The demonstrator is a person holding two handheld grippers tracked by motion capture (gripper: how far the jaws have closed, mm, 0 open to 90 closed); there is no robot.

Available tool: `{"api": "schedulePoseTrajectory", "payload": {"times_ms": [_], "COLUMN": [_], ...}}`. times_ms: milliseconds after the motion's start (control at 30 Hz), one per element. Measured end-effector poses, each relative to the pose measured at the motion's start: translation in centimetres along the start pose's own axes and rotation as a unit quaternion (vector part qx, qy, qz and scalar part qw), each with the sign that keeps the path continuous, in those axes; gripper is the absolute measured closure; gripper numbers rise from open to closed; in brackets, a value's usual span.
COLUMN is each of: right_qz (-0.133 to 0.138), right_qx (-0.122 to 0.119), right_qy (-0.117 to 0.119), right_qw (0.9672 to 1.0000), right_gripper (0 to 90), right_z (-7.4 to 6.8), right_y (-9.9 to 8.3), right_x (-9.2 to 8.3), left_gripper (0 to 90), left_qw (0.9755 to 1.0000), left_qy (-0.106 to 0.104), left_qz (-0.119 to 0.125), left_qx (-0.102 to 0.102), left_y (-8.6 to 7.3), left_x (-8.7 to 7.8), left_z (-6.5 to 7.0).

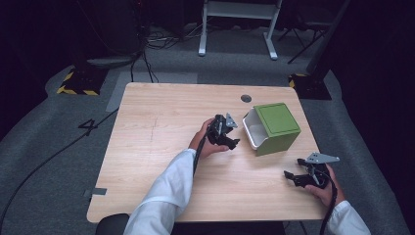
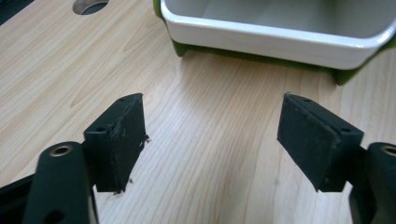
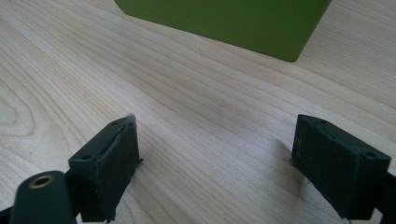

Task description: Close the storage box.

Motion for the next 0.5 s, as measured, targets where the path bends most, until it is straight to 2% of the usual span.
{"api": "schedulePoseTrajectory", "payload": {"times_ms": [67, 500], "right_qz": [0.0, 0.0], "right_qx": [0.0, 0.001], "right_qy": [0.0, 0.0], "right_qw": [1.0, 1.0], "right_gripper": [14.8, 14.8], "right_z": [0.0, 0.0], "right_y": [0.0, 0.0], "right_x": [0.0, 0.0], "left_gripper": [22.2, 18.0], "left_qw": [0.9999, 0.9985], "left_qy": [0.008, 0.036], "left_qz": [-0.005, -0.021], "left_qx": [0.006, 0.034], "left_y": [-0.2, -1.9], "left_x": [-1.0, -4.0], "left_z": [-0.5, -1.7]}}
Point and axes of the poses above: each handheld gripper's, and its own axes: x roughly forward along the jaws, y roughly out of its top, z roughly to its right, the point moved 8 cm from there along x, roughly forward along the jaws, and after that the axes turned 14 degrees about -x, right-handed, at the moved point
